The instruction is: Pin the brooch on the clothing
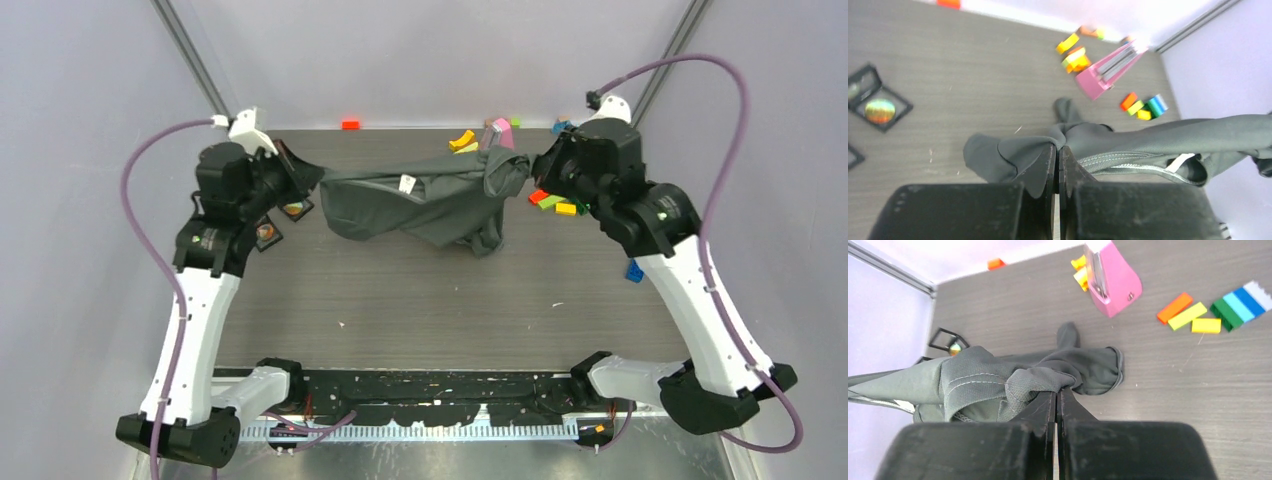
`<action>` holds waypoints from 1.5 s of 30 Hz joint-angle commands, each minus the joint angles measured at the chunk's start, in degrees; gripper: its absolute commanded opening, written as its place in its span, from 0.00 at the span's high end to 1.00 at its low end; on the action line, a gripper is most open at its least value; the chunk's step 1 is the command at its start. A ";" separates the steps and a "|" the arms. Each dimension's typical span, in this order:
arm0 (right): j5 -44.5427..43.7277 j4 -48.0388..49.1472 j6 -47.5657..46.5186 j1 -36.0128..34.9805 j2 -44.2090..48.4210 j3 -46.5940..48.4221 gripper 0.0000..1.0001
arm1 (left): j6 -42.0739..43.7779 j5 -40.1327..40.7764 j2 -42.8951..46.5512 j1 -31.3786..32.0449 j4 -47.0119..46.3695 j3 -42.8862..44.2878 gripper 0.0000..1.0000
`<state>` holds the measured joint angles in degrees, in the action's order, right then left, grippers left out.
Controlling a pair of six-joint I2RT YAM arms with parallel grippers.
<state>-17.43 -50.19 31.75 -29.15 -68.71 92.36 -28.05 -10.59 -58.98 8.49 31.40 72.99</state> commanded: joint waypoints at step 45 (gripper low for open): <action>24.82 11.65 -1.12 10.16 -21.98 34.49 1.00 | 8.17 -7.90 -23.88 -2.87 18.22 61.78 1.00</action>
<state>1.98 -40.71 30.98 -18.96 -94.83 124.97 -19.88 -15.05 -91.44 5.87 52.77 141.01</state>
